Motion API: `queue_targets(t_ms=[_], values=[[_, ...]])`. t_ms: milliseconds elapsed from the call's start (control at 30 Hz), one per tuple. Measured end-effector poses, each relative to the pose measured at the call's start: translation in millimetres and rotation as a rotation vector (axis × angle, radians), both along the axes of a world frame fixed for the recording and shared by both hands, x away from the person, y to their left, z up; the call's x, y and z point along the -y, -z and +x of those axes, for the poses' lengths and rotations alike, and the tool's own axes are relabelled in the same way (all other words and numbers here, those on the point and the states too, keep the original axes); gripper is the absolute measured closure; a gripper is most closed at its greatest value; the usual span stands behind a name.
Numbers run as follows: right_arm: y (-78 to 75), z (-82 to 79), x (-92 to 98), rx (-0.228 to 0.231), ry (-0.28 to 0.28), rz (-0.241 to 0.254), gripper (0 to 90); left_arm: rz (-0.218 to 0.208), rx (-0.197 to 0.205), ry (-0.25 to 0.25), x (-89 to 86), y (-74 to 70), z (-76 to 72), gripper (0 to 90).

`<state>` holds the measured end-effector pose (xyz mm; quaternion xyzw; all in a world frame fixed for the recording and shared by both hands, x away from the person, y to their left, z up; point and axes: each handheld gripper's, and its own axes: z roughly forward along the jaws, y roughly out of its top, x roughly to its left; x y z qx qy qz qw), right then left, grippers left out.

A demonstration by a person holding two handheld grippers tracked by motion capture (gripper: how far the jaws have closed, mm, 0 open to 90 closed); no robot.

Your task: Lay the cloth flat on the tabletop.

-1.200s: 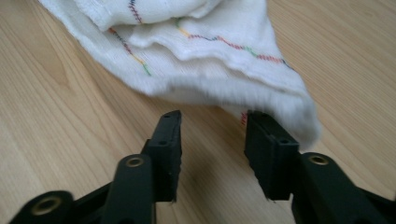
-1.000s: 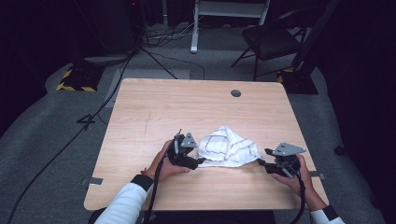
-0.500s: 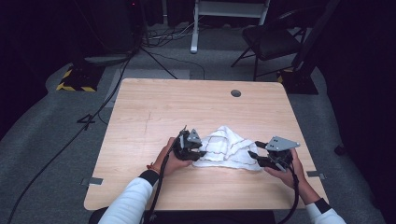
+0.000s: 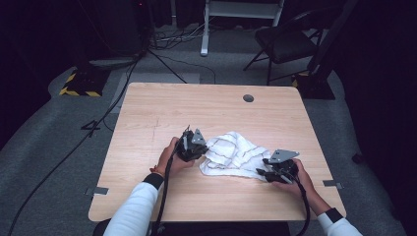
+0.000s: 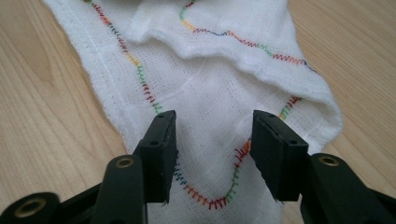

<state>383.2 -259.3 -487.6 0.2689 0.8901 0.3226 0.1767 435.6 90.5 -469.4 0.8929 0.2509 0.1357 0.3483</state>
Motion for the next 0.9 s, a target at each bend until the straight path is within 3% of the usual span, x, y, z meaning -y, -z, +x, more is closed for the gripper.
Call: queue_targets(t_ms=[167, 400, 633, 700, 767, 833, 900], values=[[0.7, -1.4, 6.5, -0.023, 0.004, 0.018, 51.9, -0.015, 0.018, -0.044, -11.4, -3.9, 8.8, 84.3], [0.1, -6.2, 22.1, -0.055, -0.023, 0.026, 51.4, -0.017, -0.007, -0.099, -34.2, 0.0, 22.2, 84.3], [-1.2, -7.1, 30.0, -0.056, -0.026, 0.008, 47.9, 0.012, -0.002, -0.156, -41.1, 8.8, 41.4, 83.9], [-2.8, -6.8, 26.4, -0.039, -0.027, -0.002, 47.8, 0.016, 0.008, -0.196, -38.8, 10.8, 46.1, 79.9], [-5.6, -6.9, 21.8, -0.023, -0.038, 0.019, 47.5, 0.004, 0.003, -0.211, -37.6, 10.3, 47.5, 70.2], [-8.9, -6.9, 15.1, -0.008, -0.055, 0.039, 46.6, 0.018, -0.001, -0.215, -35.0, 7.3, 46.3, 47.2], [-11.5, -5.6, 6.9, -0.001, -0.082, 0.058, 46.2, 0.013, 0.004, -0.201, -33.9, 1.5, 41.8, 33.8]])
